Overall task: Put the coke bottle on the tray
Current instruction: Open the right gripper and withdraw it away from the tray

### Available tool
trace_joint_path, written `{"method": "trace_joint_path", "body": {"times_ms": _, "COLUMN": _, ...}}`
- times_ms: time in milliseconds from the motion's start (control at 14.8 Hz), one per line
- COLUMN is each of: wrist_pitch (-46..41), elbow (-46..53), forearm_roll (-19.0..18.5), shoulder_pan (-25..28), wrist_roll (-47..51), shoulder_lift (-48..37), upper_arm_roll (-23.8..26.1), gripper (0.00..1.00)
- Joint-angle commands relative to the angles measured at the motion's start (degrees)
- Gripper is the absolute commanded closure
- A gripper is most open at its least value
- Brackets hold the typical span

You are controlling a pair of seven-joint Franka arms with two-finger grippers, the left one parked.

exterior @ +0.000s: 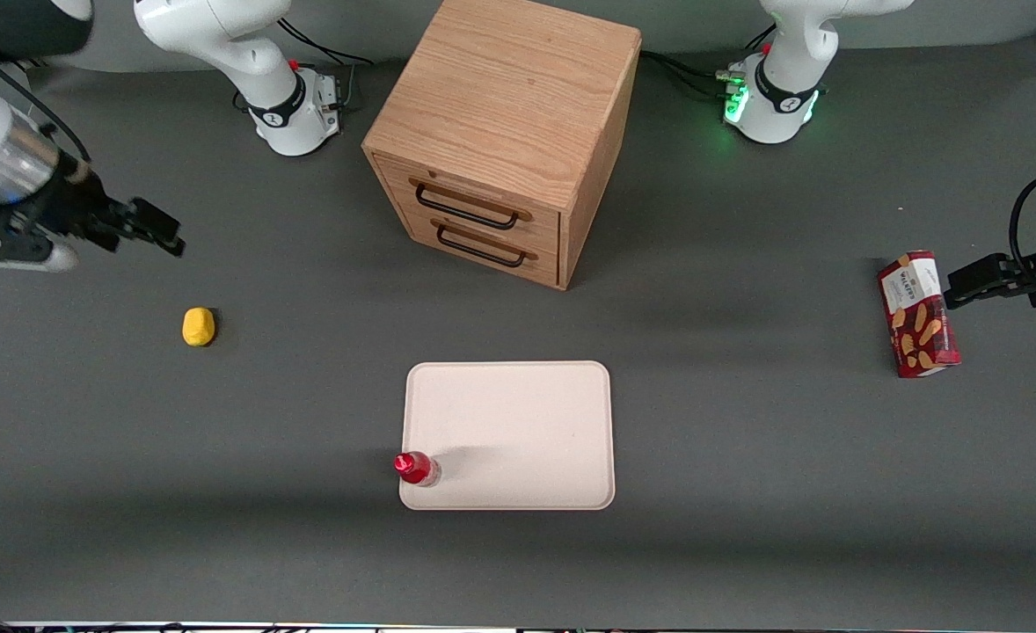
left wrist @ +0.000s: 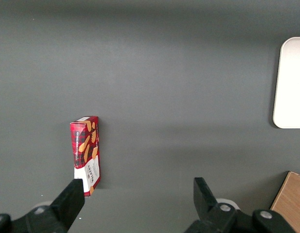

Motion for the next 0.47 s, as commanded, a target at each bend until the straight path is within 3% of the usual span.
{"method": "trace_joint_path", "body": {"times_ms": 0, "wrist_pitch": -0.2, "elbow": -0.3, "forearm_roll": -2.8, "shoulder_pan": 0.8, "wrist_roll": -3.7, "shoulder_lift": -0.9, "upper_arm_roll": -2.5, "gripper": 0.00}}
{"method": "trace_joint_path", "body": {"times_ms": 407, "wrist_pitch": -0.9, "elbow": 2.0, "forearm_roll": -2.6, "shoulder_pan": 1.1, "wrist_roll": -3.6, "shoulder_lift": 1.4, "upper_arm_roll": -2.5, "gripper": 0.00}}
